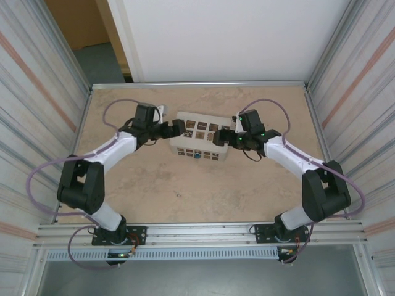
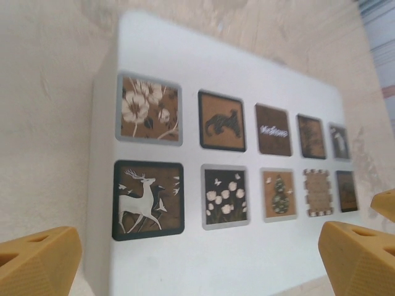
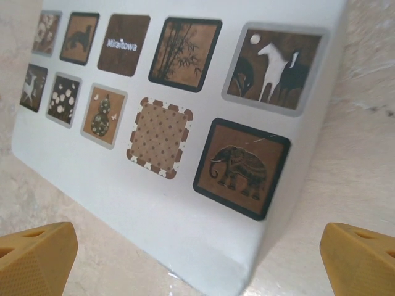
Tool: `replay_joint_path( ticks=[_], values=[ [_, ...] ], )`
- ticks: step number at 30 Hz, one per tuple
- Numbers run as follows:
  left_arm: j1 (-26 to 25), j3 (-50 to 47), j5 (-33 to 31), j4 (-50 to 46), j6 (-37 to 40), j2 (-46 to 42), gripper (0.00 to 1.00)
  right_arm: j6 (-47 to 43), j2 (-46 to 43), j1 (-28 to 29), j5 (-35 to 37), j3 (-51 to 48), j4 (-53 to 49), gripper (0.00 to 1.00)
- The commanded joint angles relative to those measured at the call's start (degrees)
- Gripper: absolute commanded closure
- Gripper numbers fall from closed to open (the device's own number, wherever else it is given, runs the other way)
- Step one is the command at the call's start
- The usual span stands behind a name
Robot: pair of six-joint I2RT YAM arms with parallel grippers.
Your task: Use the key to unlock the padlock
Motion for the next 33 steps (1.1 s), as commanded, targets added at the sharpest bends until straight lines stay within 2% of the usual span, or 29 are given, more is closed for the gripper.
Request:
replay_joint_path(
  ticks=[1,6,16,23,33],
  values=[
    [0.59,-1.88,0.21,-2.23,2.35,-6.79,0.01,-3.32,-4.29,0.33,3.21,-0.15,-5.62,0.00],
    [0.60,-7.71,0.45,-2.93,1.91,-16.04,0.01,-4.87,-7.97,3.96,4.34,0.30,-10.69,0.05],
    [0.25,-20.34,-2.01,-6.88,-3.85,-34.26,0.01,-3.40,-9.09,18.13,8.67,2.30,-17.52,0.11],
    [0.06,-28.03,-5.76,-11.89,-10.18,-45.64,0.01,-2.60,-3.51,28.28,11.71,5.30,-20.40,0.14],
    [0.13,-29.93,-16.46,-29.35,-15.51,-57.27,0.01,-2.66,8.23,37.88,12.46,11.87,-21.57,0.20]
  ],
)
